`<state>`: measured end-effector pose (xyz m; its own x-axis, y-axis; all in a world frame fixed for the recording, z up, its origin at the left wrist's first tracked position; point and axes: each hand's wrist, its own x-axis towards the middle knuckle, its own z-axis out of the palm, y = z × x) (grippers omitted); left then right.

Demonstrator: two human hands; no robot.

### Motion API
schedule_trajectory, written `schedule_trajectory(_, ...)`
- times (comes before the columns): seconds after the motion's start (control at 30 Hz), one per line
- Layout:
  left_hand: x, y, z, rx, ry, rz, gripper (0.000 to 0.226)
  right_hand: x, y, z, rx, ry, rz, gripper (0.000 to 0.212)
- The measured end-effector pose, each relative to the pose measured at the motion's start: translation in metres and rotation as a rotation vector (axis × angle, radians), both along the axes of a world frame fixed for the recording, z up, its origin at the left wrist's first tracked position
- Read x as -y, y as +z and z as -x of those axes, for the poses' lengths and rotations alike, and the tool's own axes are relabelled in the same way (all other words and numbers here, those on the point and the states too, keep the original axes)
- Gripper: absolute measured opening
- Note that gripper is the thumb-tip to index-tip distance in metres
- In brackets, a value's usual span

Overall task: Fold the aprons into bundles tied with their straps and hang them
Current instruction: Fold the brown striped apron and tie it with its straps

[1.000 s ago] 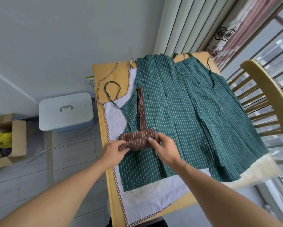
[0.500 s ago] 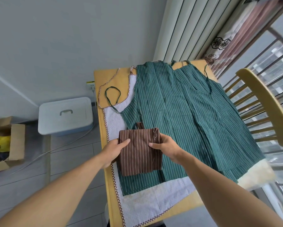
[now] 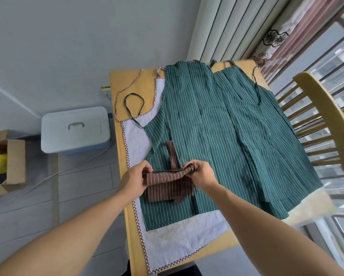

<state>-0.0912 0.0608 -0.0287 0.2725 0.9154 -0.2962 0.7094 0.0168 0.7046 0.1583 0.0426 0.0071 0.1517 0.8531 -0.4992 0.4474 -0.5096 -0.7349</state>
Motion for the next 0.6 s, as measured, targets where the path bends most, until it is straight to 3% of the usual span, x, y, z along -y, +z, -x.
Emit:
schedule_trajectory(0.1,0.006,-0.003,0.004,-0.078,-0.106,-0.214,0.053,0.012,-0.010,-0.004,0.217,0.171,-0.107,0.040)
schedule_trajectory(0.2,0.010,-0.006,0.014,-0.097,-0.140,-0.284,0.037,0.031,-0.008,-0.006,0.433,0.420,-0.215,0.026)
schedule_trajectory(0.4,0.027,-0.004,0.028,-0.096,-0.082,-0.404,0.028,0.059,-0.013,-0.009,0.472,0.564,-0.308,0.039)
schedule_trajectory(0.5,0.043,-0.004,0.016,-0.148,-0.331,-0.461,0.045,0.062,-0.017,-0.010,0.501,0.581,-0.311,0.045)
schedule_trajectory(0.6,0.058,-0.019,0.001,-0.376,-0.537,-0.388,0.066,0.061,-0.017,-0.011,0.524,0.633,-0.261,0.053)
